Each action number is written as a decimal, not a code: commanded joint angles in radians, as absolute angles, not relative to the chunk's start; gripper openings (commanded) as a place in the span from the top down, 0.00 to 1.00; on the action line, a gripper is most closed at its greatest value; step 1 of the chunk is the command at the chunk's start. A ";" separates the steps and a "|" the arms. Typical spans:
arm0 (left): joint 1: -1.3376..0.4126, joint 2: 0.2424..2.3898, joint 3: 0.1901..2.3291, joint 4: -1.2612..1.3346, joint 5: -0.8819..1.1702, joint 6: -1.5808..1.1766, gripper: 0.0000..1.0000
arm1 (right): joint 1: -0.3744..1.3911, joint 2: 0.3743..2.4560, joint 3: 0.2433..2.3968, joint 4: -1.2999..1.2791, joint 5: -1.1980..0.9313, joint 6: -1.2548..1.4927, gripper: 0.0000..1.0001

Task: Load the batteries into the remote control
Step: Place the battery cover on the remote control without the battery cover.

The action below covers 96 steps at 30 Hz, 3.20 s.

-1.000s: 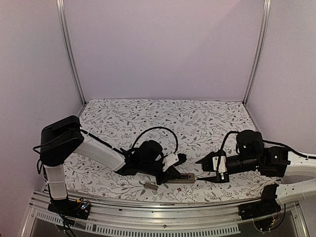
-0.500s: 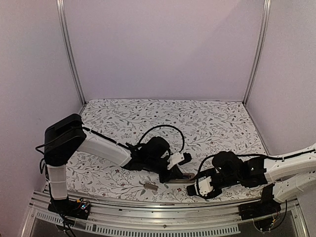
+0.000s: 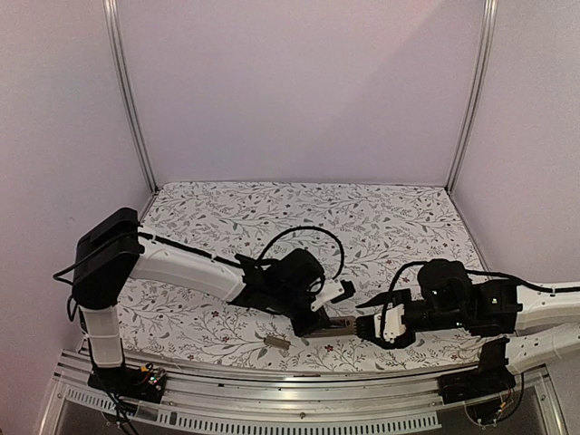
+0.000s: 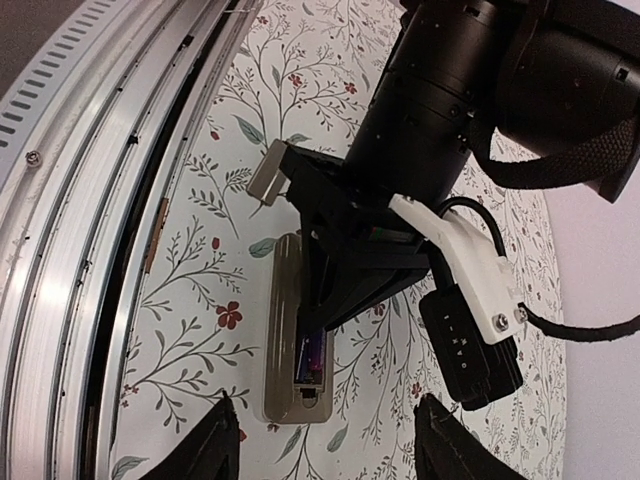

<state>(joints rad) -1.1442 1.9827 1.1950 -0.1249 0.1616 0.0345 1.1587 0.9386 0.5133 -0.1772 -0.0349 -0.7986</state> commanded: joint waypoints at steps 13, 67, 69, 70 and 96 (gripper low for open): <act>-1.180 2.007 1.230 -0.323 0.044 0.020 1.00 | 1.167 0.898 0.499 -0.172 -0.034 -0.712 0.42; -1.157 2.118 1.212 -0.227 0.215 0.114 1.00 | 1.155 1.362 0.379 0.282 0.117 -0.805 0.39; -1.152 2.118 1.212 -0.227 0.221 0.114 1.00 | 1.132 1.375 0.380 0.299 0.094 -0.807 0.40; -1.149 2.118 1.213 -0.227 0.221 0.113 1.00 | 1.124 1.383 0.384 0.303 0.087 -0.809 0.42; -1.129 2.124 1.217 -0.208 0.277 0.123 1.00 | 1.100 1.524 0.458 0.283 0.067 -0.790 0.59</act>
<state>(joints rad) -1.1263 2.0422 1.2598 -0.1387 0.2474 0.1047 1.1049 1.5093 0.4480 0.3138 0.0689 -0.7856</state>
